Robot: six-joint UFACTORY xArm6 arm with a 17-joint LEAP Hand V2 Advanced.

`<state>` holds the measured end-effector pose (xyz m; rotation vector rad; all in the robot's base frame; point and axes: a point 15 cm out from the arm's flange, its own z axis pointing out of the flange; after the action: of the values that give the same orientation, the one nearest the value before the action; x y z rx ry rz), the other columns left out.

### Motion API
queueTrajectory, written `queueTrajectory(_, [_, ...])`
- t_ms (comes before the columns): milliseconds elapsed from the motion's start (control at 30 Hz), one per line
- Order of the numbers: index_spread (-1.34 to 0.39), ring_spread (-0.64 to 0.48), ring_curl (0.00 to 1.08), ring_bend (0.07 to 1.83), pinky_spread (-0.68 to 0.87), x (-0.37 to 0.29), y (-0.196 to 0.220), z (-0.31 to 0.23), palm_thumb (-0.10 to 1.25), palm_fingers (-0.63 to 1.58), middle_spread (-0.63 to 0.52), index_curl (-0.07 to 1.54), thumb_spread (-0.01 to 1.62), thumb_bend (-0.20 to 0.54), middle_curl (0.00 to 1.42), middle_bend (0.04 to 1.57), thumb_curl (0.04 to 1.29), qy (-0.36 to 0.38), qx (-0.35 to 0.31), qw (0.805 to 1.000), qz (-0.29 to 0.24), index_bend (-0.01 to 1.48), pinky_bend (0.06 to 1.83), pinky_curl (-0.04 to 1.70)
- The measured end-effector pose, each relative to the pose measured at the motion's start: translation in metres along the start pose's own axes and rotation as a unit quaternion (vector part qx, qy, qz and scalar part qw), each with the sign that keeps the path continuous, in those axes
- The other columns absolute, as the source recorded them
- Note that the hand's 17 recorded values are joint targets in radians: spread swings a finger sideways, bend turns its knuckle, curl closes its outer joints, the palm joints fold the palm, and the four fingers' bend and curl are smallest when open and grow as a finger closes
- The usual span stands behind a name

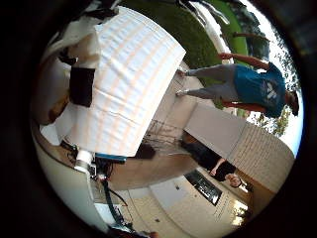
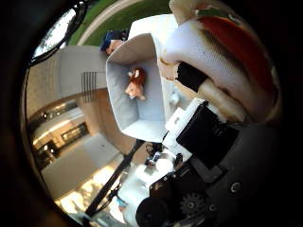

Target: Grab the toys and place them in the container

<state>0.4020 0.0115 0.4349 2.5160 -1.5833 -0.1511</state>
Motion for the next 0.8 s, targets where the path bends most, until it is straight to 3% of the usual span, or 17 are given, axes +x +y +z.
queueTrajectory(167, [-0.79, -0.14, 0.87, 1.47, 0.18, -0.083, -0.006, -0.023, 0.94, 0.77, -0.19, 1.13, 1.15, -0.012, 1.00, 1.33, 0.67, -0.032, 0.034, 0.996, -0.070, 0.69, 1.46, 0.98])
queueTrajectory(367, [-0.80, -0.14, 0.88, 1.50, 0.17, -0.134, -0.023, -0.021, 0.92, 0.74, -0.19, 1.21, 1.16, -0.016, 1.01, 1.36, 0.68, -0.041, 0.036, 0.994, -0.092, 0.69, 1.48, 1.00])
queueTrajectory(600, [-0.80, -0.13, 0.86, 1.52, 0.16, -0.162, -0.079, 0.007, 0.82, 0.69, -0.17, 1.29, 1.19, -0.028, 0.99, 1.35, 0.66, -0.049, 0.043, 0.993, -0.102, 0.67, 1.45, 1.02])
queueTrajectory(700, [-0.77, -0.06, 0.80, 1.43, 0.19, -0.169, -0.093, 0.025, 0.80, 0.64, -0.14, 1.24, 1.21, -0.025, 0.91, 1.22, 0.64, -0.065, 0.029, 0.992, -0.104, 0.56, 1.40, 0.98])
queueTrajectory(767, [-0.70, 0.01, 0.77, 1.32, 0.22, -0.172, -0.100, 0.040, 0.79, 0.10, -0.11, 1.18, 1.22, -0.026, 0.80, 0.90, 0.62, -0.073, 0.010, 0.992, -0.105, 0.41, 1.33, 0.97])
queueTrajectory(800, [-0.66, 0.05, 0.74, 1.24, 0.25, -0.172, -0.103, 0.049, 0.78, -0.07, -0.09, 1.15, 1.22, -0.025, 0.75, 0.78, 0.61, -0.075, -0.001, 0.992, -0.104, 0.39, 1.27, 0.96])
